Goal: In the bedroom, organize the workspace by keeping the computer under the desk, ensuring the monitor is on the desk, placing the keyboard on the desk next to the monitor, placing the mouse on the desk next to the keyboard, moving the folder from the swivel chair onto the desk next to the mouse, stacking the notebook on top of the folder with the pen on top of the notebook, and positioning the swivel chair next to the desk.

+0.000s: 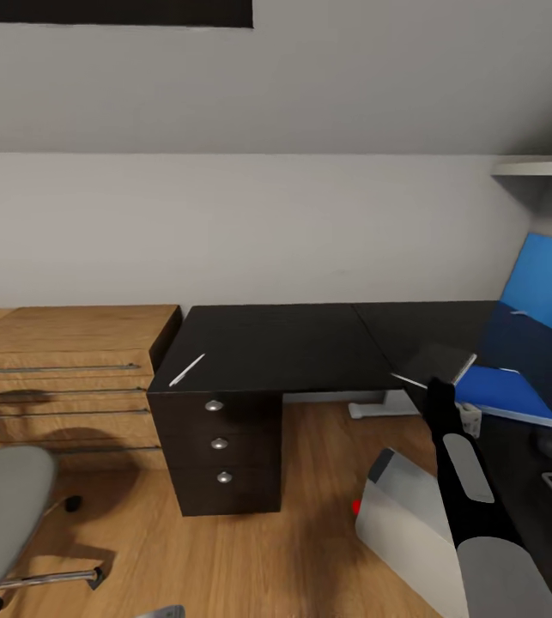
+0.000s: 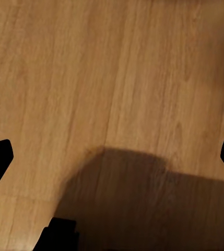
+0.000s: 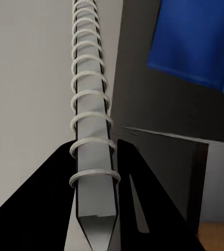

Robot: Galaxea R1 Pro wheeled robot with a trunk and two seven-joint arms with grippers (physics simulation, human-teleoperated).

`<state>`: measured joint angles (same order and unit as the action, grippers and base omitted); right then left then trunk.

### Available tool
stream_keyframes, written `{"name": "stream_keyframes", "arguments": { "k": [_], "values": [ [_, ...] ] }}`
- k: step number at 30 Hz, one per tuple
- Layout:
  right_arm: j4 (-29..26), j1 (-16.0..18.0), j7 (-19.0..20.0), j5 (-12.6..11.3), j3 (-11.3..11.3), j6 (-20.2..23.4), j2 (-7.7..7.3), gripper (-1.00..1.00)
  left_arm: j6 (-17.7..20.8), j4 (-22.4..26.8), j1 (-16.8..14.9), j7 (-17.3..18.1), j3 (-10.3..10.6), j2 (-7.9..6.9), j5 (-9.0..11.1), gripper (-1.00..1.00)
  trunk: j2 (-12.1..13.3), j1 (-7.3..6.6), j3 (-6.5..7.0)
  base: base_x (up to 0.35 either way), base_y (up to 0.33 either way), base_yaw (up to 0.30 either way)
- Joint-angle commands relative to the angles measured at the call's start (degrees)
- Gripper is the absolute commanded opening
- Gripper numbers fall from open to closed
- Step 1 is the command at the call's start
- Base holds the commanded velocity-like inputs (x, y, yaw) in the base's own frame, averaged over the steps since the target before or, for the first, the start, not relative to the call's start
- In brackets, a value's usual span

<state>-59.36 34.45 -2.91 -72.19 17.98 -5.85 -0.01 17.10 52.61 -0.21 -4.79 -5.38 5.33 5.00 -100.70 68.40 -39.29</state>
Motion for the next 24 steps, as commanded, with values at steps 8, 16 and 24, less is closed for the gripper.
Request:
{"name": "stream_keyframes", "arguments": {
  "k": [8, 16, 24],
  "values": [
    [-0.1, 0.0, -0.2, -0.5, 0.0, -0.2, 0.0, -1.0, 0.3, 0.1, 0.0, -0.2, -0.2, -0.04, 0.6, 1.0, 0.0, -0.01, -0.59, 0.0, 0.0, -0.174],
    [-0.1, 0.0, -0.2, -0.5, 0.0, -0.2, 0.01, -1.0, 0.3, 0.1, 0.0, -0.2, -0.2, -0.06, 0.6, 1.0, 0.0, -0.01, -1.11, 0.0, 0.0, -0.167],
    [-0.1, 0.0, -0.1, -0.5, 0.0, 0.0, 0.01, -1.0, 0.3, 0.1, 0.0, -0.2, -0.2, -0.05, 0.6, 1.0, 0.0, -0.01, -1.3, 0.0, 0.0, -0.053]
  ]
}}
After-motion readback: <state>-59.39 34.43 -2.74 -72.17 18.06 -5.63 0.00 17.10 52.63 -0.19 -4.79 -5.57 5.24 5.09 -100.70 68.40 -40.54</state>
